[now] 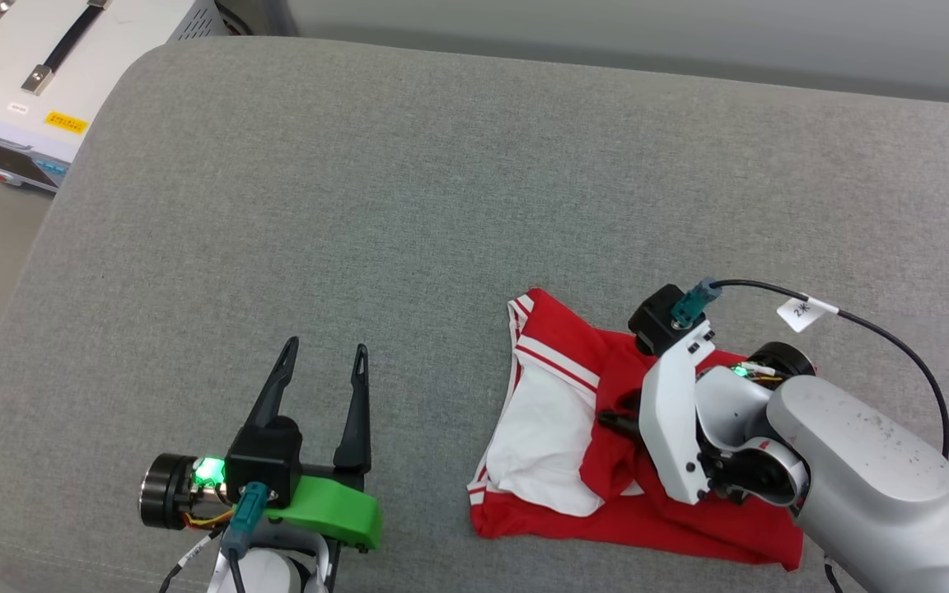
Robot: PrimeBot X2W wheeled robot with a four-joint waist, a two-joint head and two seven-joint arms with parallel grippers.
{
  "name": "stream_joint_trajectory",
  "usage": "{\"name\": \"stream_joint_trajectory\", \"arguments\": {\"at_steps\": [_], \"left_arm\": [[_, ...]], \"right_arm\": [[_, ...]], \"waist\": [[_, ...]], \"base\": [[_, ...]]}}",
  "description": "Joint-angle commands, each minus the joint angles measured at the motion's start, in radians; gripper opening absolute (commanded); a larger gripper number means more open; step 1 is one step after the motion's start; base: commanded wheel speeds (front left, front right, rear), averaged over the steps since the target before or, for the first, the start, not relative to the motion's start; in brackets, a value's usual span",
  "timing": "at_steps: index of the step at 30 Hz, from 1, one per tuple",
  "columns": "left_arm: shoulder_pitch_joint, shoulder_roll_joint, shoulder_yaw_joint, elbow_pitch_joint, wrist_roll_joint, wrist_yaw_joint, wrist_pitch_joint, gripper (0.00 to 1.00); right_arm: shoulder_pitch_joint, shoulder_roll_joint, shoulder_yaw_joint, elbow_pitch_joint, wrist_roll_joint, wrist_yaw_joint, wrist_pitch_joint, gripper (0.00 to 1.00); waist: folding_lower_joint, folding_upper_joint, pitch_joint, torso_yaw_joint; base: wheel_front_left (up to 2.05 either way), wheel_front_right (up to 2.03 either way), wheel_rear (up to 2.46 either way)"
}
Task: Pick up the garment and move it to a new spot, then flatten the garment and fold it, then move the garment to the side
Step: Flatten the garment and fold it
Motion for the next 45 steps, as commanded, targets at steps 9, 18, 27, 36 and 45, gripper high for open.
{"name": "stream_joint_trajectory", "arguments": {"at_steps": [9,18,27,36,45], "left_arm": [[-0.004,-0.009,0.012,0.01,0.007,-0.01,-0.006,1.0],[0.021,-0.005,0.024,0.007,0.011,-0.015,-0.006,1.0],[0.057,0.008,0.049,0.002,0.009,-0.015,-0.006,1.0],[0.091,0.009,0.061,-0.017,0.008,-0.012,-0.006,1.0],[0.12,0.012,0.064,-0.039,0.009,-0.015,-0.006,1.0]], "right_arm": [[-0.008,-0.043,0.061,-0.01,0.023,-0.001,-0.187,1.0],[0.045,-0.156,-0.019,-0.165,0.009,-0.001,-0.395,1.0],[0.212,-0.12,-0.404,-0.16,-0.278,-0.001,-0.792,1.0],[0.415,0.011,-0.726,-0.238,-0.533,-0.001,-0.867,1.0],[0.645,0.2,-0.906,-0.364,-0.678,-0.001,-0.871,1.0]], "waist": [[-0.0001,0.0,-0.027,-0.019],[-0.0001,0.0,-0.089,-0.064],[-0.0001,0.0,-0.157,-0.122],[-0.0001,0.0,-0.194,-0.149],[-0.0001,0.0,-0.221,-0.15]], "base": [[0.0,0.0,0.0],[0.0,0.0,0.0],[0.0,0.0,0.0],[0.0,0.0,0.0],[0.0,0.0,0.0]]}}
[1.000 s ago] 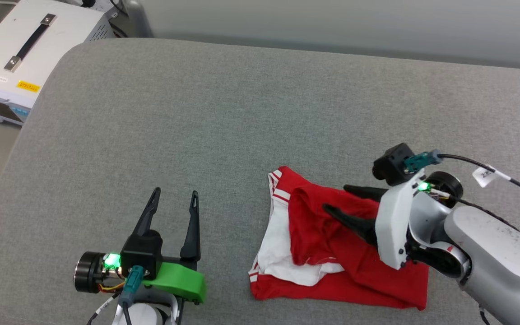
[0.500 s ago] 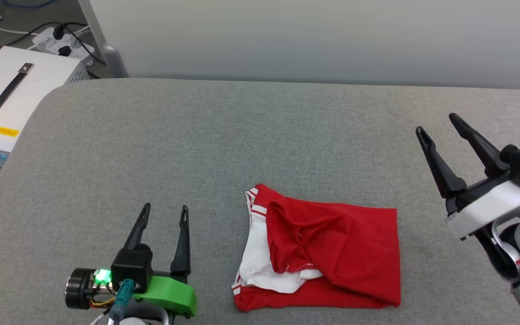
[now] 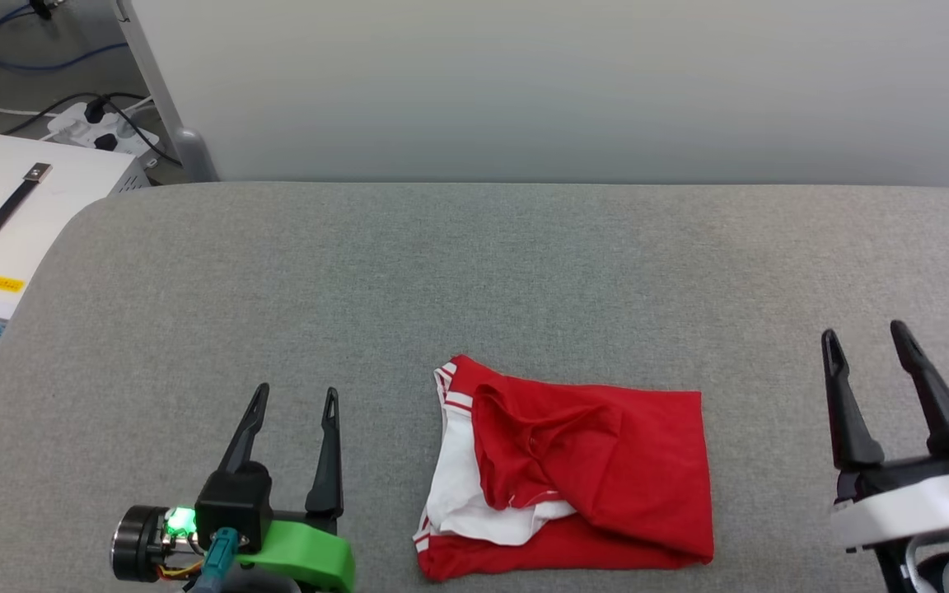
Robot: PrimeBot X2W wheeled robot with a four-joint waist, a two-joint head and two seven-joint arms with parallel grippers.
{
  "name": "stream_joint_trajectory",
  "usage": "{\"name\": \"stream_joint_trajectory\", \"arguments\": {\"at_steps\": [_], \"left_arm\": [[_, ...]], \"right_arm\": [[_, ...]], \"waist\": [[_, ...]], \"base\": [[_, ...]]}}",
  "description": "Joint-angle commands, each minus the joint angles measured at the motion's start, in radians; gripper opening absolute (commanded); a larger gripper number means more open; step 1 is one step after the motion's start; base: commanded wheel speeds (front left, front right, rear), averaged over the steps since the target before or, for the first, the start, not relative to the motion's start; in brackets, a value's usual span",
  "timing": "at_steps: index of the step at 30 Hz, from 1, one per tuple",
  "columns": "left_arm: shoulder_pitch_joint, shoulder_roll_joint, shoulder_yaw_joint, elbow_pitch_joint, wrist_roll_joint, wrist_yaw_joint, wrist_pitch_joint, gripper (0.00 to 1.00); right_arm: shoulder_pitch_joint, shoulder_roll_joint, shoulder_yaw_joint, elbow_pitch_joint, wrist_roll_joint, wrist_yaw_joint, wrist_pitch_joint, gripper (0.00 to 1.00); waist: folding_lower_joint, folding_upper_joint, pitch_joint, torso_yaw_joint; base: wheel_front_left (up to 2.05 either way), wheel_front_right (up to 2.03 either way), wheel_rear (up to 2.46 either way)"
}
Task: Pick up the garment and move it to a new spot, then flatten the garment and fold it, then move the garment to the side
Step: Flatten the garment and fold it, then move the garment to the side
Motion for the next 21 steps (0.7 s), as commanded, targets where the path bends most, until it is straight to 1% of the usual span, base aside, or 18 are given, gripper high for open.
{"name": "stream_joint_trajectory", "arguments": {"at_steps": [1,3,8,13,21], "left_arm": [[0.021,0.005,0.004,-0.004,0.003,0.0,-0.006,1.0],[0.028,0.007,0.001,-0.006,0.006,-0.003,-0.006,1.0],[0.038,0.008,0.001,-0.009,0.008,-0.001,-0.006,1.0],[0.048,0.011,0.004,-0.012,0.007,-0.001,-0.006,1.0],[0.056,0.014,0.002,0.0,0.009,-0.002,-0.006,1.0]], "right_arm": [[0.031,0.021,-0.008,-0.009,-0.014,-0.001,-0.005,1.0],[0.085,0.063,-0.03,-0.015,-0.035,-0.001,-0.005,1.0],[0.145,0.104,-0.056,-0.008,-0.049,-0.001,-0.005,1.0],[0.17,0.114,-0.052,0.0,-0.059,-0.001,-0.005,1.0],[0.177,0.103,-0.023,0.032,-0.077,-0.001,-0.005,1.0]], "waist": [[0.0,0.0,-0.006,0.003],[0.0,0.0,-0.018,0.01],[0.0,0.0,-0.029,0.02],[0.0,0.0,-0.034,0.027],[0.0,0.0,-0.04,0.036]], "base": [[0.0,0.0,0.0],[0.0,0.0,0.0],[0.0,0.0,0.0],[0.0,0.0,0.0],[0.0,0.0,0.0]]}}
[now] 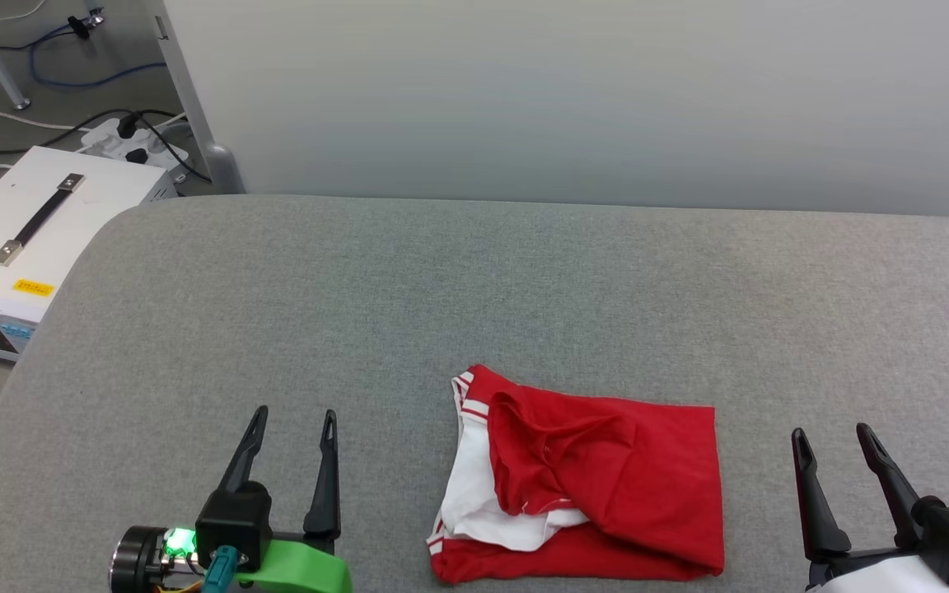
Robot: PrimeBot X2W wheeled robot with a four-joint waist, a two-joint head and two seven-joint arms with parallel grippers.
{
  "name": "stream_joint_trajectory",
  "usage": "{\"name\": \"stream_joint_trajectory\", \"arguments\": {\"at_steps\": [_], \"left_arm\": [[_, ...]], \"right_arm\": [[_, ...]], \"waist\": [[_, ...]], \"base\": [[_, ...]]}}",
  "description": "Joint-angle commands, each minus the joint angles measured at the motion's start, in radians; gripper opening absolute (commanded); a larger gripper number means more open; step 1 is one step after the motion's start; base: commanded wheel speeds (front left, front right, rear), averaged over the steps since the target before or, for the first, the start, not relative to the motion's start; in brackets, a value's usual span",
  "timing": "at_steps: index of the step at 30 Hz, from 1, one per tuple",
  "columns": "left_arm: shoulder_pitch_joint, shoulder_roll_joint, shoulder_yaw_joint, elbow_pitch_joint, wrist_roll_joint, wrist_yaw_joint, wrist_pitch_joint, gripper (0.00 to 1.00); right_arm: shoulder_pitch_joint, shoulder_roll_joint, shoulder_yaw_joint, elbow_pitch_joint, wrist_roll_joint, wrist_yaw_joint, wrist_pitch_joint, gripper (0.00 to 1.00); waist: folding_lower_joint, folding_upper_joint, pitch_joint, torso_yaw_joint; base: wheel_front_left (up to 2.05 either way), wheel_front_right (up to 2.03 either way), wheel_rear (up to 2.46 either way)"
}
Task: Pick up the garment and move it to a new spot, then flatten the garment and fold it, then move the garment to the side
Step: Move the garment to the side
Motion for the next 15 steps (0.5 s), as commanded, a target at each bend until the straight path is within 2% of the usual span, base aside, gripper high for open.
{"name": "stream_joint_trajectory", "arguments": {"at_steps": [1,10,15], "left_arm": [[0.016,0.007,0.002,0.003,0.007,-0.002,-0.006,1.0],[0.017,0.008,0.005,0.009,0.006,0.001,-0.006,1.0],[0.008,0.007,0.009,0.01,0.003,0.003,-0.006,1.0]], "right_arm": [[0.01,-0.005,0.005,0.005,-0.006,-0.001,-0.005,1.0],[-0.011,-0.014,0.01,0.012,0.0,-0.001,-0.005,1.0],[-0.111,-0.087,0.011,-0.009,0.023,-0.001,-0.005,1.0]], "waist": [[0.0,-0.0001,-0.001,0.001],[0.0,-0.0001,0.002,0.005],[0.0,-0.0001,0.016,0.001]], "base": [[0.0,0.0,0.0],[0.0,0.0,0.0],[0.0,0.0,0.0]]}}
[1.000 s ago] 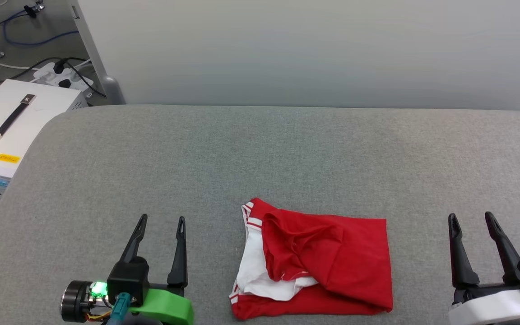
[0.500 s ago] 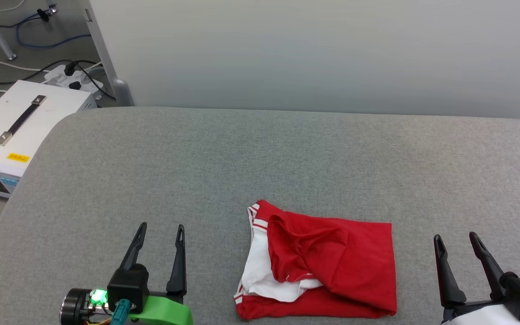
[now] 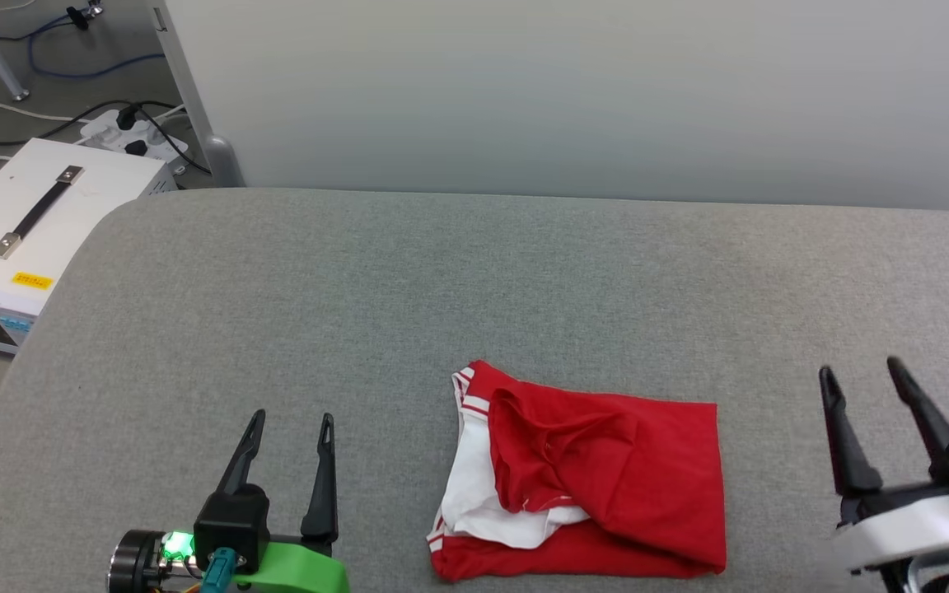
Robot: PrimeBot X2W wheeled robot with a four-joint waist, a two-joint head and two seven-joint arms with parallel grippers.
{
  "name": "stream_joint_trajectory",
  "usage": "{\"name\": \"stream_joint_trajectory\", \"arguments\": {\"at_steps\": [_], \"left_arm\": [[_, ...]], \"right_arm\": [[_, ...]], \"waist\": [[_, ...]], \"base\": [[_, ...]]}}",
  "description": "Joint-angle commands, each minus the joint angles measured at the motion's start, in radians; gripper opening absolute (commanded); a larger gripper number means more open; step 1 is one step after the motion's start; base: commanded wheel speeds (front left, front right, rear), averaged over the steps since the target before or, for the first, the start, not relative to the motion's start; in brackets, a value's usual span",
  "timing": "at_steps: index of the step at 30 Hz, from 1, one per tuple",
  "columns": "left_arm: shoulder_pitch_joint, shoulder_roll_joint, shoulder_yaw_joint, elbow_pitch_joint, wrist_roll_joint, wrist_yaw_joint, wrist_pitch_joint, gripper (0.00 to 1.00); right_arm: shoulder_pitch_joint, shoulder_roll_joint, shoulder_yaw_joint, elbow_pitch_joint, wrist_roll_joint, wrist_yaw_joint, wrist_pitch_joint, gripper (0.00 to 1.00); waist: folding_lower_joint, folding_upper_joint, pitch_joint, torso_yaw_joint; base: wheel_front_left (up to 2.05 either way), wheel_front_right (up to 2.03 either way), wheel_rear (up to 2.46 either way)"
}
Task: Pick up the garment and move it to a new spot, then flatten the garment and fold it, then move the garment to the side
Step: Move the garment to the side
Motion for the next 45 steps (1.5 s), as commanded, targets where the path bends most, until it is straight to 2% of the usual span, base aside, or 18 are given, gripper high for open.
{"name": "stream_joint_trajectory", "arguments": {"at_steps": [1,5,7,8,11,12,16,19,24,29,37,38,39,40,42,45], "left_arm": [[0.002,0.005,0.003,0.001,0.003,0.003,-0.006,1.0],[-0.009,0.003,0.002,0.001,0.004,0.003,-0.006,1.0],[-0.016,0.0,-0.001,0.001,0.003,0.003,-0.006,1.0],[-0.023,-0.002,-0.003,0.001,0.003,0.002,-0.006,1.0],[-0.031,-0.004,-0.002,0.0,0.002,0.003,-0.006,1.0],[-0.039,-0.005,-0.002,-0.003,0.002,0.003,-0.006,1.0],[-0.057,-0.008,-0.005,-0.003,0.003,0.0,-0.006,1.0],[-0.072,-0.011,-0.01,-0.006,0.004,-0.002,-0.006,1.0],[-0.096,-0.015,-0.015,-0.009,0.003,-0.004,-0.006,1.0],[-0.117,-0.018,-0.016,-0.007,0.004,-0.006,-0.006,1.0],[-0.141,-0.022,-0.021,-0.004,0.005,-0.009,-0.006,1.0],[-0.146,-0.023,-0.02,-0.002,0.006,-0.008,-0.006,1.0],[-0.145,-0.024,-0.019,-0.001,0.006,-0.008,-0.006,1.0],[-0.144,-0.024,-0.019,0.0,0.006,-0.007,-0.006,1.0],[-0.127,-0.026,-0.018,0.008,0.005,-0.004,-0.006,1.0],[-0.121,-0.028,-0.022,0.011,0.005,-0.004,-0.006,1.0]], "right_arm": [[-0.049,-0.028,0.002,-0.005,0.021,-0.001,-0.002,1.0],[-0.157,-0.131,0.041,-0.014,0.077,-0.001,0.087,1.0],[-0.223,-0.209,0.1,-0.034,0.151,-0.001,0.238,1.0],[-0.271,-0.277,0.155,-0.043,0.246,-0.001,0.415,1.0],[-0.306,-0.335,0.199,-0.035,0.371,-0.001,0.602,1.0],[-0.322,-0.371,0.228,-0.005,0.497,-0.001,0.757,1.0],[-0.324,-0.386,0.254,0.05,0.613,-0.001,0.908,1.0],[-0.325,-0.378,0.27,0.086,0.66,-0.001,0.971,1.0],[-0.342,-0.341,0.306,0.145,0.69,-0.001,1.01,1.0],[-0.371,-0.287,0.326,0.231,0.713,-0.001,0.995,1.0],[-0.376,-0.235,0.437,0.365,0.745,-0.001,0.978,1.0],[-0.372,-0.243,0.486,0.384,0.763,-0.001,0.944,0.74],[-0.374,-0.249,0.496,0.383,0.767,-0.001,0.927,0.06],[-0.376,-0.254,0.504,0.381,0.77,-0.001,0.913,0.0],[-0.417,-0.299,0.537,0.357,0.767,-0.001,0.796,0.0],[-0.443,-0.327,0.552,0.331,0.755,-0.001,0.738,0.0]], "waist": [[0.0,0.0,0.008,-0.001],[0.0,0.0,0.021,0.003],[0.0,0.0,0.032,0.009],[0.0,0.0,0.041,0.013],[0.0,0.0,0.052,0.016],[0.0,0.0,0.067,0.02],[0.0,0.0,0.092,0.03],[0.0,0.0,0.114,0.04],[0.0,0.0,0.155,0.063],[0.0,0.0,0.184,0.082],[0.0,0.0,0.216,0.109],[0.0,0.0,0.218,0.115],[0.0,0.0,0.216,0.116],[0.0,0.0,0.214,0.115],[0.0,0.0,0.184,0.1],[0.0,0.0,0.166,0.09]], "base": [[0.0,0.0,0.0],[0.0,0.0,0.0],[0.0,0.0,0.0],[0.0,0.0,0.0],[0.0,0.0,0.0],[0.0,0.0,0.0],[0.0,0.0,0.0],[0.0,0.0,0.0],[0.0,0.0,0.0],[0.0,0.0,0.0],[0.0,0.0,0.0],[0.0,0.0,0.0],[0.0,0.0,0.0],[0.0,0.0,0.0],[0.0,0.0,0.0],[0.0,0.0,0.0]]}}
